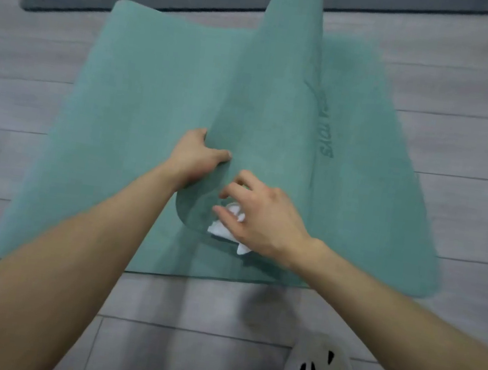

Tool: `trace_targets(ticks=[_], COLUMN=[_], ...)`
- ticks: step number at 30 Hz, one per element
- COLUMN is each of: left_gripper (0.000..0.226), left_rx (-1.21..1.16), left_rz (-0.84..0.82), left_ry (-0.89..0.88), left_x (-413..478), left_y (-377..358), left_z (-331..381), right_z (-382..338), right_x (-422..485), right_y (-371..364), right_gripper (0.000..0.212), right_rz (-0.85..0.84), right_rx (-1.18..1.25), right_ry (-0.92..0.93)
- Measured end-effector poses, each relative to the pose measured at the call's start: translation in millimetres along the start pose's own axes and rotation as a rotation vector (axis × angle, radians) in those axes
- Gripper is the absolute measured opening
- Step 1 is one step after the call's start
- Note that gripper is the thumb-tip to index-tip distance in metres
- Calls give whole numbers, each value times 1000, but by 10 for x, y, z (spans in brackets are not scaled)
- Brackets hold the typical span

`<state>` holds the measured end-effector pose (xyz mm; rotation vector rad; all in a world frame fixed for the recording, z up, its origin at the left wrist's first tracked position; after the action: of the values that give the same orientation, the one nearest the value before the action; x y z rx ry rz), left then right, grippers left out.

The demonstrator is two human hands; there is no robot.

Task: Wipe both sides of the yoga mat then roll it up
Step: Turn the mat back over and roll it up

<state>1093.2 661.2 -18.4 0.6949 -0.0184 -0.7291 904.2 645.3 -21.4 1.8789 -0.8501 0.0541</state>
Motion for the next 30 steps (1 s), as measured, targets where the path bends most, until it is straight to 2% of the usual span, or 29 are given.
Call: trace_targets(ticks=[2, 6, 9, 12, 13, 15, 17, 20, 22, 24, 26, 28, 30], left_gripper=[26, 37, 50, 46, 44, 44, 46, 43, 39, 36, 35, 52, 72], left_rx=[65, 175, 212, 302, 346, 421, 469, 516, 536, 517, 496, 538, 771], left_rz=[102, 260, 309, 313, 300, 251, 195, 127, 105, 119, 143, 136, 116], left_ry=[20, 154, 209, 192, 188, 204, 239, 292, 315, 339, 374, 438, 395], left_x=[98, 197, 281, 415, 467, 570, 669, 825, 903, 1003, 1093, 1175, 1252], left_y=[508, 1472, 2067, 2604, 2793, 3159, 3521, 4022, 4310, 4531, 4719, 4878, 4959], left_z=[-339, -1071, -1537, -1838, -1942, -2124, -2287, -2547, -2753, -3036, -3333, -3682, -3862], right_z=[-123, -193, -237, -292, -351, -547, -767, -1011, -1083, -1109, -1079, -1098, -1217], right_x=[121, 417, 790, 1366, 1585, 2002, 2311, 2591, 2719, 2783, 2734, 2561, 2423], right_y=[-186, -420, -579, -805, -885, -981, -1072, -1304, -1483, -1608, -1682, -1781, -1896], right_gripper=[30, 56, 85, 125, 131, 128, 114, 101, 95, 84, 90, 100, 96], right_rz=[60, 116, 15, -176, -252, -392, -509, -576, -491, -316, -147, -127, -171], right_rx=[-10, -56, -89, -163, -188, -258, -312, -400, -438, -433, -390, -329, -256], right_ry=[-15, -217, -392, -590, -632, -643, -572, -463, -455, -495, -668, -888, -990])
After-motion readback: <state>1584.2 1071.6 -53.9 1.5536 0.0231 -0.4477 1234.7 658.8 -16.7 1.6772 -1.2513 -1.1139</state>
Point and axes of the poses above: each hand's wrist, its own x-axis towards the middle knuckle, its own y-axis out of the back of the hand, z = x × y, the point moved 3 cm from there along x, towards the middle knuckle, and after that the axes turned 11 degrees about z, right-handed, at the moved point
